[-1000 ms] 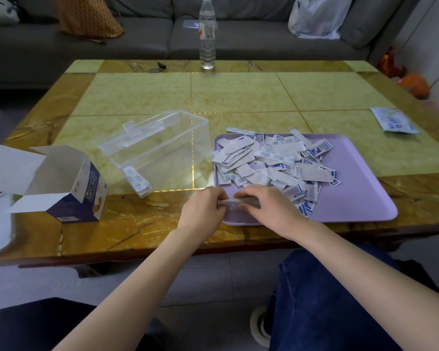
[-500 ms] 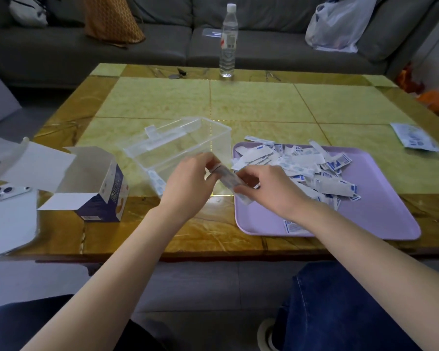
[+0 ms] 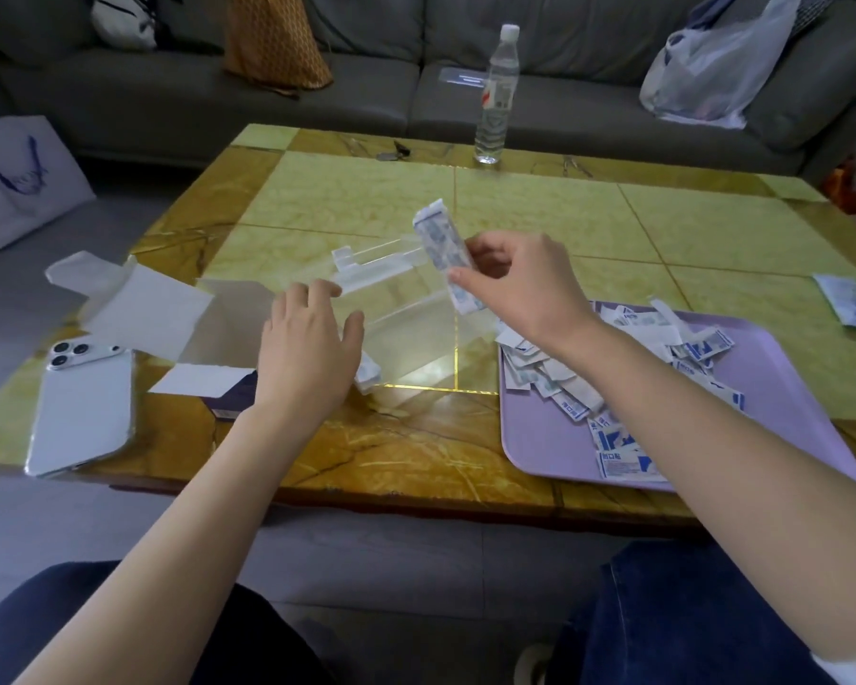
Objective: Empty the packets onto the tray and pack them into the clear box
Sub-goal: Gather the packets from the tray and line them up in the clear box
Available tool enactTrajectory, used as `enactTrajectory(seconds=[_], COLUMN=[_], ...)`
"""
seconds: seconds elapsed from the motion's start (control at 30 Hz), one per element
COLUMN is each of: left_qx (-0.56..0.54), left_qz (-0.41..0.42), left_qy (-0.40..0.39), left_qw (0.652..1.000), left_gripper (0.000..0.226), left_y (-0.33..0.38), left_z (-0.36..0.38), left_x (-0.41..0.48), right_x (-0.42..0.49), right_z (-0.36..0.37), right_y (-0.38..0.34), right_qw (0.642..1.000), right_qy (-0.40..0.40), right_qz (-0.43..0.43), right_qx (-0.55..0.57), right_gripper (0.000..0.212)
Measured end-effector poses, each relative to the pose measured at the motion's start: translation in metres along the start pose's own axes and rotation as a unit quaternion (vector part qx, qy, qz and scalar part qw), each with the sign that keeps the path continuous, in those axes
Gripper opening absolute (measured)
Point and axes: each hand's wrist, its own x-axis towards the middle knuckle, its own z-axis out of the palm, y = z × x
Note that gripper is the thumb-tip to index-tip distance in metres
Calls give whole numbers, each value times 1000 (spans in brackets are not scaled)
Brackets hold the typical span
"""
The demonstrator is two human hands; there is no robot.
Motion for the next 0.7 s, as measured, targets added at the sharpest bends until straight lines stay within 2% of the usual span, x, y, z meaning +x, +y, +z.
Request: enactTrajectory(seconds=[0.17,0.37,0.53,0.7], left_qx=[-23,-43,-44,-49], left_qz=[-10,-20,-12,11], left_qy=[-35,-73,-74,-73], left_qw=[999,996,996,996], left_gripper=[37,63,68,70], left_y=[-5,-12,-16,-20], left_z=[7,6,8,14], left_x=[-13,-18,-18,-20], right_x=[20,37,50,59], right_z=[25,56,75,92], right_y=[-12,-3,5,6], right_qw=[1000,983,938,883], right_qy=[-19,-137,-245,-313], right_qz=[22,72,127,152], right_qx=[13,-96,-212,-316], right_gripper=[19,18,14,36])
